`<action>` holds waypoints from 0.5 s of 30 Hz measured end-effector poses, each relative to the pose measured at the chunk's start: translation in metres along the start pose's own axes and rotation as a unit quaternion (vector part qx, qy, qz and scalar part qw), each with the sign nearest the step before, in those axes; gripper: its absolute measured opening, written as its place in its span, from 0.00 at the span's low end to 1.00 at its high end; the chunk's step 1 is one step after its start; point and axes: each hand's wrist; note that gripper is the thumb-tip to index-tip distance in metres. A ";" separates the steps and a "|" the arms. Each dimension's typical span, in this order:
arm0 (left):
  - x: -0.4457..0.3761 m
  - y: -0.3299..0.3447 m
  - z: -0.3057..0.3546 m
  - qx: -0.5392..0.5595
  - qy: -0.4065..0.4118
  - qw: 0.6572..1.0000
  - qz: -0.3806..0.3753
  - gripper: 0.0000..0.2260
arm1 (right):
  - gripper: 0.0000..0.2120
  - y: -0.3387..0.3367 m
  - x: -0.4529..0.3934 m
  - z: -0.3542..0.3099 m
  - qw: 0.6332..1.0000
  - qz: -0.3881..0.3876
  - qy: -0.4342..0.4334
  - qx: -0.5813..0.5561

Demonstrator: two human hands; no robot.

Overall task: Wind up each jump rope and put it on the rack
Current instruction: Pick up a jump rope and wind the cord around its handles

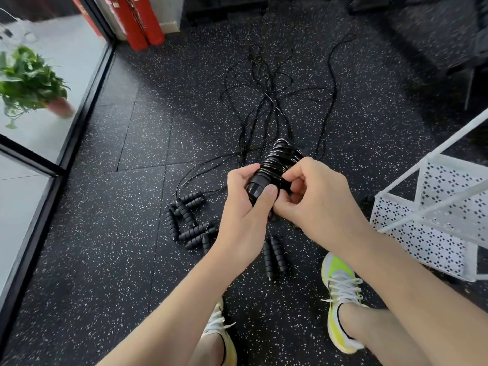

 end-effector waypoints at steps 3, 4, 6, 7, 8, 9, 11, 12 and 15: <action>0.001 0.001 0.002 -0.004 -0.003 1.000 0.004 0.14 | 0.09 0.001 -0.001 0.000 1.000 0.003 -0.005 0.000; 0.001 0.002 0.002 -0.003 -0.004 1.000 0.005 0.14 | 0.08 0.001 -0.002 0.000 1.000 0.003 -0.009 0.003; 0.001 0.002 0.002 -0.005 -0.003 1.000 0.005 0.14 | 0.07 0.001 -0.003 0.001 1.000 0.000 -0.014 0.006; 0.001 0.002 0.002 -0.006 -0.002 1.000 0.003 0.14 | 0.07 0.001 -0.003 0.001 1.000 0.000 -0.014 0.006; 0.000 0.002 0.002 -0.010 0.000 1.000 0.000 0.14 | 0.07 0.001 -0.003 0.002 1.000 0.003 -0.013 0.006; 0.000 0.001 0.002 -0.015 0.004 1.000 -0.003 0.14 | 0.07 0.002 -0.003 0.002 1.000 0.007 -0.013 0.004; -0.001 0.001 0.003 -0.025 0.008 1.000 -0.007 0.14 | 0.07 0.002 -0.004 0.002 1.000 0.010 -0.013 -0.005; -0.001 0.000 0.004 -0.028 0.009 1.000 -0.008 0.14 | 0.07 0.001 -0.004 0.003 1.000 0.006 -0.017 -0.011; -0.001 -0.002 0.004 -0.023 0.006 1.000 -0.003 0.13 | 0.08 -0.001 -0.007 0.009 0.998 -0.018 -0.061 0.006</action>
Point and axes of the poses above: each hand's wrist, its own x-axis away from the middle knuckle, its own y-axis out of the palm, z = x × y, and after that the axes turned 3 degrees about -z, right-handed
